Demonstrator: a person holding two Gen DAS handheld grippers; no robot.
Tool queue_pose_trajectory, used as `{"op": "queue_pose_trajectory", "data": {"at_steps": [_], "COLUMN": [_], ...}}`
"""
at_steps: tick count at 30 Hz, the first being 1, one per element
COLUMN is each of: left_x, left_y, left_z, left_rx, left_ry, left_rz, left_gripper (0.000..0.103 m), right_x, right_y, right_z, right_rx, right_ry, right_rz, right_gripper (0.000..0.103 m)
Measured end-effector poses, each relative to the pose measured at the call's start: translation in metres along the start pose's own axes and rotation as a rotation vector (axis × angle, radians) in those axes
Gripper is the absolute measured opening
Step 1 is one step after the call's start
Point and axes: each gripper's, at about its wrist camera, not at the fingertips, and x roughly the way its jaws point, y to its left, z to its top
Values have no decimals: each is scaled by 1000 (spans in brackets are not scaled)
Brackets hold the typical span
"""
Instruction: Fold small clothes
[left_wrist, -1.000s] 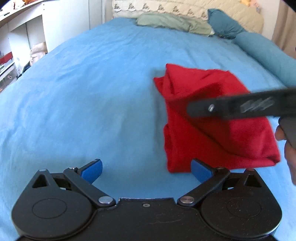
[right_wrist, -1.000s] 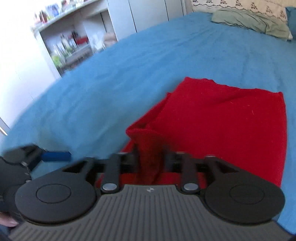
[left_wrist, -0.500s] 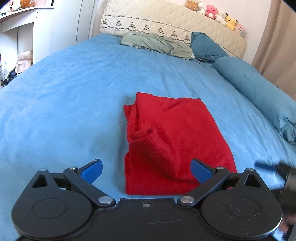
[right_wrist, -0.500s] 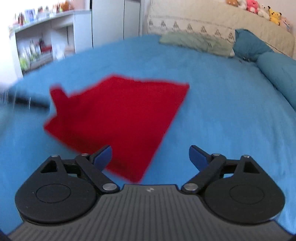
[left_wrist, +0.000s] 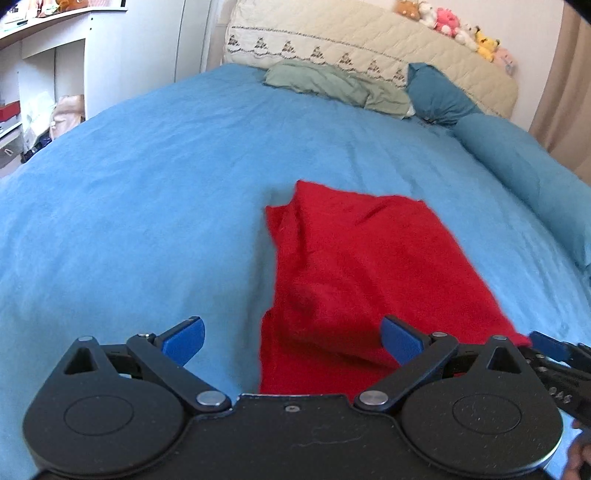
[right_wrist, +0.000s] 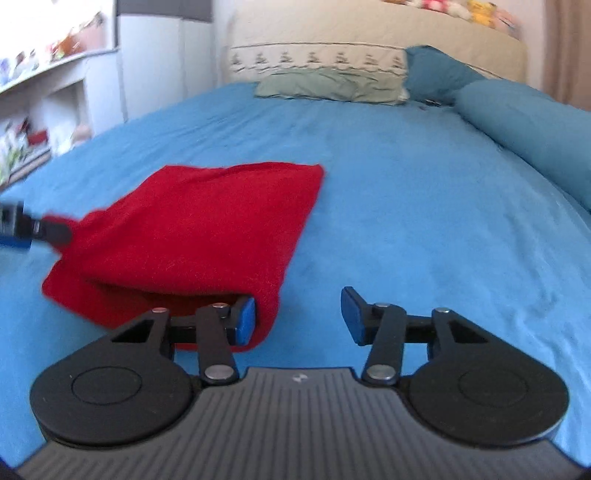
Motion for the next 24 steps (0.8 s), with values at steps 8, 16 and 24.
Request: {"op": "queue_pose_trajectory", "data": {"at_steps": [8,16,24], "left_x": [18,11,-32], "left_y": [20,12,-12], "left_z": [-29,-29,2], "left_rx": [-26,18,101], "left_ry": [75,72,-31], "left_rz": [92,138,100], "left_gripper": [102,100,100], "right_x": [14,-7,-45], "right_y": [-13,-20,-49], "right_z": [-19,-16,31], "right_rx": [55,-65,-34], "right_ry": [61,74,52], "right_rz": [-7,91,166], "right_gripper": [64,64,78]}}
